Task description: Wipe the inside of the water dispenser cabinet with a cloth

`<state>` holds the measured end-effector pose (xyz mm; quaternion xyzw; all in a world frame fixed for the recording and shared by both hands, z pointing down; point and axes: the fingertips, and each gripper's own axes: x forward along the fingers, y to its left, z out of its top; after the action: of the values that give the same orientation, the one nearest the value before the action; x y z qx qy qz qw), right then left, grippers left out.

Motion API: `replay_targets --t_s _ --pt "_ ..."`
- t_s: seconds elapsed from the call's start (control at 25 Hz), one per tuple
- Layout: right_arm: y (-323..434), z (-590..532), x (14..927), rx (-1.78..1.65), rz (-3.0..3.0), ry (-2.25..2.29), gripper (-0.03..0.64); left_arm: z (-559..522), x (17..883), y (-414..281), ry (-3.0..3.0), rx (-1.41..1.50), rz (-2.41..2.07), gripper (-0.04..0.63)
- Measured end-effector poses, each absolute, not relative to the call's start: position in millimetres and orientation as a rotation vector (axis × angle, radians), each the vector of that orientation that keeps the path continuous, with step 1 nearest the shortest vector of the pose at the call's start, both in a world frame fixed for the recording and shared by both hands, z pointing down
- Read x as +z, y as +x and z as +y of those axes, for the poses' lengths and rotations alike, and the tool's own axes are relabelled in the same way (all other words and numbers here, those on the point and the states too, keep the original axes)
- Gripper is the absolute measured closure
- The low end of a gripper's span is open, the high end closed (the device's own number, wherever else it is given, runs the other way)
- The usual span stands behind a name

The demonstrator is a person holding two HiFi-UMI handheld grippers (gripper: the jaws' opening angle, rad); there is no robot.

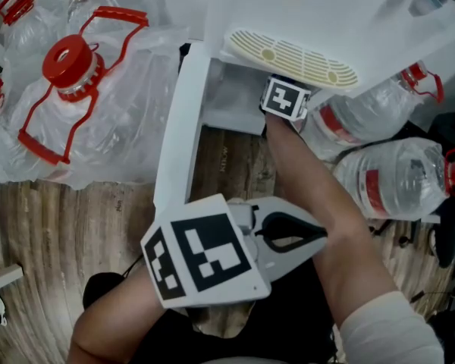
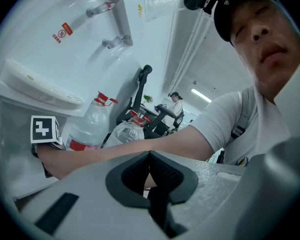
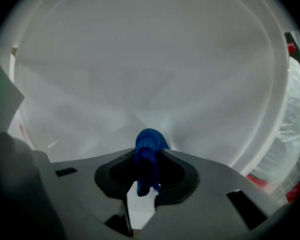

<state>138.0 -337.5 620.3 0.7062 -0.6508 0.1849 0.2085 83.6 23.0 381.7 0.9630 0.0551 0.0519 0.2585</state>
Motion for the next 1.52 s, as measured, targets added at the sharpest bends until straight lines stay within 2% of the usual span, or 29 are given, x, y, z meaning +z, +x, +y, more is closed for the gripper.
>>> replay_targets --t_s 0.36,0.8,1.04,1.52 --pt "138.9 -322.6 627.2 0.641 -1.814 2.019 0.532 23.1 384.5 86.9 2.595 0.134 0.165 0.592" --pt "160.8 -239.4 673.5 0.876 -1.445 1.967 0.532 26.2 378.6 87.8 2.606 0.115 0.188 0.592" --pt "147.8 -265.9 679.0 0.877 -1.502 1.973 0.532 20.7 378.6 82.1 2.611 0.106 0.157 0.592" --pt "176.3 -309.2 692.1 0.934 -1.431 2.185 0.532 17.5 388.7 75.8 2.593 0.119 0.101 0.592"
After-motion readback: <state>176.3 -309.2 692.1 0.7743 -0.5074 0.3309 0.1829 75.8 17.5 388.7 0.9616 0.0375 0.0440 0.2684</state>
